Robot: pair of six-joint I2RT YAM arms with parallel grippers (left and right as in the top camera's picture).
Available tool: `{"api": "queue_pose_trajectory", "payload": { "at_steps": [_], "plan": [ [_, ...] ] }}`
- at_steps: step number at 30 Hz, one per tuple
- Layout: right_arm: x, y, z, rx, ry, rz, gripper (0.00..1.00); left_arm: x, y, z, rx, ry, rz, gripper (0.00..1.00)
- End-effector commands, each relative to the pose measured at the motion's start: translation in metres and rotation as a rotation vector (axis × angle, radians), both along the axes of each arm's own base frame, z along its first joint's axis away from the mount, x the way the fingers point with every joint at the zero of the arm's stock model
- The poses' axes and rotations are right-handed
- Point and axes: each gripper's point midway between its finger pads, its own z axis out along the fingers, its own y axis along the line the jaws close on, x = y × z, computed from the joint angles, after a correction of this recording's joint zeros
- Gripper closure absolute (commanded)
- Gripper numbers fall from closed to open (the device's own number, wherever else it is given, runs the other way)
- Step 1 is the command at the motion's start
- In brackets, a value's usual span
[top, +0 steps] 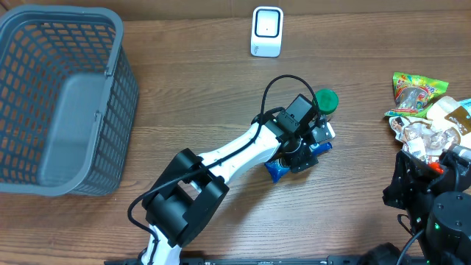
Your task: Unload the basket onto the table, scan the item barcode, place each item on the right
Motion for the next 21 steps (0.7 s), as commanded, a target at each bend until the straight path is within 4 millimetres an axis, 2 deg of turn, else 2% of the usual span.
{"api": "queue_pose_trajectory", "payload": {
  "at_steps": [1, 7, 21],
  "plan": [
    [0.000, -0.003, 0.001, -0.006, -0.008, -0.012, 0.91, -0.005, -0.005, -0.019, 0.015, 0.047, -0.006, 0.13],
    [0.000, -0.003, 0.000, -0.006, -0.007, -0.012, 0.91, -0.007, -0.005, -0.023, 0.018, 0.063, 0.012, 0.17],
    [0.000, -0.003, 0.000, -0.007, -0.006, -0.012, 0.91, -0.009, -0.002, -0.032, 0.037, 0.079, 0.013, 0.48]
  ]
}}
